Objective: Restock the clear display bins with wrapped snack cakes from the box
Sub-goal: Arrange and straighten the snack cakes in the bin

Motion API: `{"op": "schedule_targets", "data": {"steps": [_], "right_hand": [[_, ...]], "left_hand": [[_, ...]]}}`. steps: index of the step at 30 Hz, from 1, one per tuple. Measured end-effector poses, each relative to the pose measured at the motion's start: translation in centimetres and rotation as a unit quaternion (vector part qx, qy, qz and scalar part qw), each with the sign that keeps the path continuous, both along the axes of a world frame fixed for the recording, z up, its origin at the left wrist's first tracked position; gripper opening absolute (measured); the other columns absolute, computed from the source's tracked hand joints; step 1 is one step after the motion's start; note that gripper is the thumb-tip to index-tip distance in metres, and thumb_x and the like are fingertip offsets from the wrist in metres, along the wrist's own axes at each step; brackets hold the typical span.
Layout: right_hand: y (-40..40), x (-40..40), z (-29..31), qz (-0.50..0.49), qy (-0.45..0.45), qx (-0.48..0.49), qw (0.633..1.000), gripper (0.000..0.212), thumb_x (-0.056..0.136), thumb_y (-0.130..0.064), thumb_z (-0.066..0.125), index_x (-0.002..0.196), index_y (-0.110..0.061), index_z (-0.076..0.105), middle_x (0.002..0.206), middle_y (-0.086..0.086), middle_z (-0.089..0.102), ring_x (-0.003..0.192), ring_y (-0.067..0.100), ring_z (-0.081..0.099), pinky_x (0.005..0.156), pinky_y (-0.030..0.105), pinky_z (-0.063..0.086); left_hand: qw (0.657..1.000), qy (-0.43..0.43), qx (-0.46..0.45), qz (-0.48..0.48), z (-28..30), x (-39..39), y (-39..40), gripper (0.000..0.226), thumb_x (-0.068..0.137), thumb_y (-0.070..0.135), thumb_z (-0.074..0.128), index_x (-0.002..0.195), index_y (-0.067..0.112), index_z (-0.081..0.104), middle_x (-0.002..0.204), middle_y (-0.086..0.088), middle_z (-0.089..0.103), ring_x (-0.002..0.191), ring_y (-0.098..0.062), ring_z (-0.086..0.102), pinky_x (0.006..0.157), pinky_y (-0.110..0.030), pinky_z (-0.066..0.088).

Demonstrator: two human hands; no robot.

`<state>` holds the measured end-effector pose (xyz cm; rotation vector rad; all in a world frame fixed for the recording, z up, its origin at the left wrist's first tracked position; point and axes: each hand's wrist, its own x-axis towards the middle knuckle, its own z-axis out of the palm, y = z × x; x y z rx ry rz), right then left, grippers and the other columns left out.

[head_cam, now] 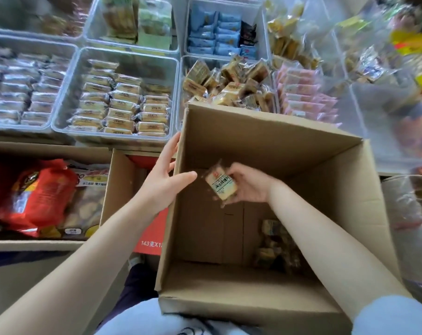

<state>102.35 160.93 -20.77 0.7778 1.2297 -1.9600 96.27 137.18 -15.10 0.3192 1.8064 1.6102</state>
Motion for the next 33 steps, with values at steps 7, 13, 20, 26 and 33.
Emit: {"op": "schedule_targets", "data": {"steps": [7, 13, 20, 26, 33], "right_hand": [[-3.5, -4.2, 11.8, 0.032, 0.198, 0.04, 0.979, 0.048, 0.104, -0.044, 0.041, 0.125, -0.005, 0.058, 0.111, 0.021, 0.065, 0.081, 0.028, 0.064, 0.07, 0.036, 0.055], [-7.6, -15.0, 15.5, 0.013, 0.283, 0.162, 0.945, 0.034, 0.104, -0.035, 0.048, 0.118, -0.005, 0.057, 0.102, 0.02, 0.067, 0.076, 0.029, 0.064, 0.064, 0.037, 0.055], [-11.9, -29.6, 8.2, 0.031, 0.209, 0.412, 0.886, 0.027, 0.094, -0.047, 0.061, 0.105, -0.022, 0.063, 0.104, 0.009, 0.071, 0.089, 0.028, 0.072, 0.08, 0.049, 0.06], [-12.8, -38.4, 1.0, 0.08, 0.22, 0.608, 0.759, 0.032, 0.097, -0.045, 0.057, 0.11, -0.016, 0.06, 0.099, 0.0, 0.062, 0.089, 0.02, 0.058, 0.075, 0.035, 0.046], [-14.4, -43.6, -4.7, 0.286, 0.14, 0.64, 0.699, 0.044, 0.101, -0.05, 0.044, 0.141, -0.034, 0.042, 0.14, 0.014, 0.045, 0.132, 0.037, 0.037, 0.104, 0.052, 0.038]], "left_hand": [[0.991, 0.091, -0.093, -0.01, 1.8, -5.5, -2.6, 0.067, 0.086, 0.067, 0.05, 0.146, 0.036, 0.048, 0.149, 0.011, 0.046, 0.135, -0.008, 0.044, 0.109, -0.035, 0.037], [0.898, 0.331, -0.29, 0.027, -4.2, -18.4, -8.0, 0.04, 0.096, 0.032, 0.062, 0.127, 0.008, 0.063, 0.133, -0.014, 0.058, 0.127, -0.032, 0.05, 0.107, -0.046, 0.039], [0.795, 0.401, -0.445, -0.096, -10.3, -27.8, -13.5, 0.064, 0.101, 0.05, 0.035, 0.157, 0.019, 0.03, 0.168, -0.007, 0.017, 0.156, -0.023, 0.006, 0.125, -0.042, 0.003], [0.774, 0.433, -0.446, -0.116, -11.5, -28.4, -14.1, 0.075, 0.096, 0.061, 0.017, 0.16, 0.022, 0.024, 0.169, -0.006, 0.011, 0.156, -0.02, -0.001, 0.123, -0.041, -0.008], [0.781, 0.423, -0.443, -0.119, -11.1, -28.5, -14.0, 0.079, 0.092, 0.06, 0.016, 0.16, 0.02, 0.025, 0.168, -0.01, 0.013, 0.156, -0.024, 0.0, 0.122, -0.044, -0.011]]}}
